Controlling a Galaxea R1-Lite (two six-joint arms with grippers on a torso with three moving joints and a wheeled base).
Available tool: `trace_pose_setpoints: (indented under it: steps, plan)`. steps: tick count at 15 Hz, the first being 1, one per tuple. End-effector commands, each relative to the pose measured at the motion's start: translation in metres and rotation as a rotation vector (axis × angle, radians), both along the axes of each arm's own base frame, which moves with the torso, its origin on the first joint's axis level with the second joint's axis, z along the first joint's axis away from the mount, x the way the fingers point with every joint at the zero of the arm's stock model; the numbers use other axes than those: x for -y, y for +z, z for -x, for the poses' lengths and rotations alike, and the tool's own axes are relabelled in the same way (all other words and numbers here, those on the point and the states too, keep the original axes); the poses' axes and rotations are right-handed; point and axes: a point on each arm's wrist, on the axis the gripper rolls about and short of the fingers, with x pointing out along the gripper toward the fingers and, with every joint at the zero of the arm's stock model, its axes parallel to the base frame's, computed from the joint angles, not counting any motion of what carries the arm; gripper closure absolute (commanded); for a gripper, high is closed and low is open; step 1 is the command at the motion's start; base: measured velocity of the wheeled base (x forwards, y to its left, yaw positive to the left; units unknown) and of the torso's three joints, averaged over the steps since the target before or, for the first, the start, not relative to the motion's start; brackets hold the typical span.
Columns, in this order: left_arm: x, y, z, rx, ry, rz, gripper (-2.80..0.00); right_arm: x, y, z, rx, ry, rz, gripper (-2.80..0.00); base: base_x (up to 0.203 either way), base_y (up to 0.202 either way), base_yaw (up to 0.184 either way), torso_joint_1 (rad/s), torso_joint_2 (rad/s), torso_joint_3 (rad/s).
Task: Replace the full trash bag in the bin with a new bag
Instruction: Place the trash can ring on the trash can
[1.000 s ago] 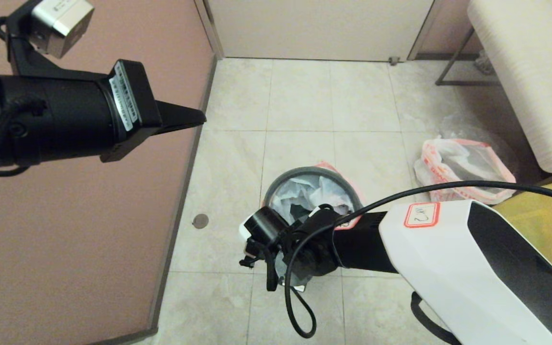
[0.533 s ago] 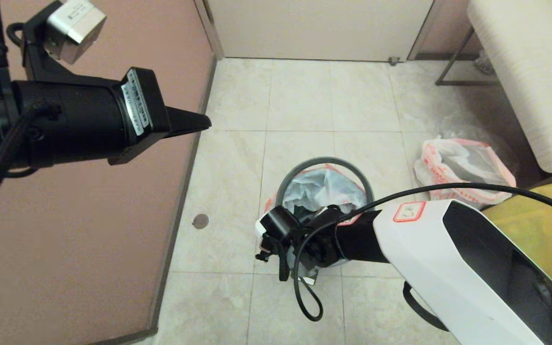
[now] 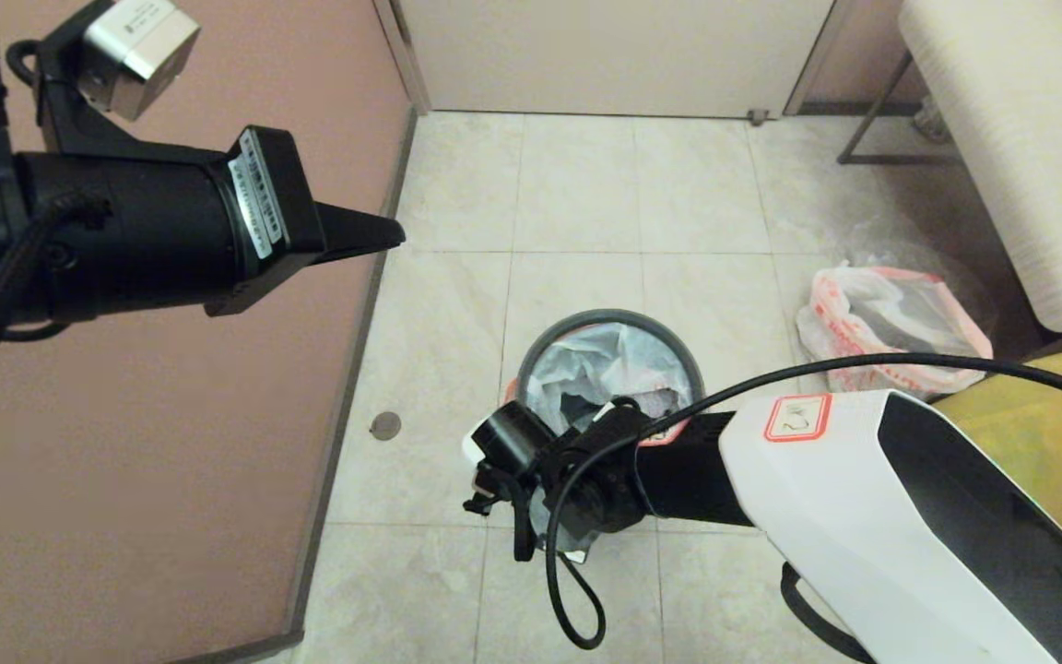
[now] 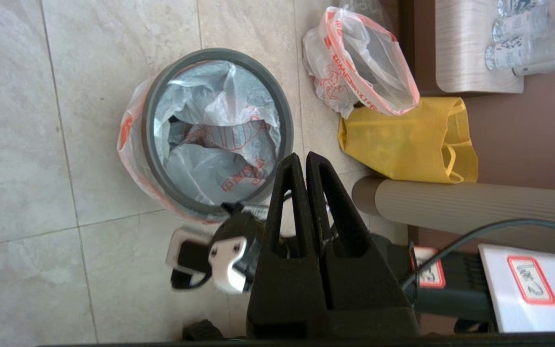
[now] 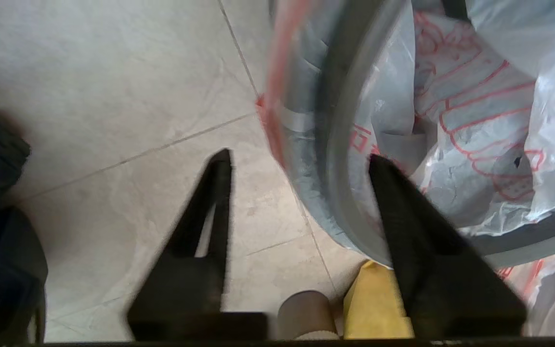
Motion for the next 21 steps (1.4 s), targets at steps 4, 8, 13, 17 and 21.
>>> trace_pose_setpoints:
  steps: [4,8,13,17,21]
  plan:
    - [0.0,-0.001,-0.002,-0.005,0.005,-0.002,0.0,0.018,0.026,-0.013,0.019,-0.107,-0.151,-2.8,0.0,0.0,0.0,0.0,0.0,0.0]
    - [0.014,-0.023,-0.03,-0.086,0.026,-0.058,0.0,0.071,0.076,-0.03,-0.107,-0.232,-0.499,0.0,0.0,0.0,0.0,0.0,0.0,0.0]
    - [0.039,-0.086,-0.099,-0.268,0.081,-0.171,0.0,0.143,0.109,-0.063,-0.381,-0.314,-0.948,0.0,0.0,0.0,0.0,0.0,0.0,0.0]
    - [0.048,-0.131,-0.144,-0.325,0.119,-0.191,0.0,0.158,0.11,-0.091,-0.396,-0.249,-1.155,0.0,0.0,0.0,0.0,0.0,0.0,0.0]
    - [0.044,-0.167,-0.184,-0.316,0.104,-0.136,0.0,0.176,0.089,-0.114,-0.432,-0.277,-1.178,0.0,0.0,0.0,0.0,0.0,0.0,0.0]
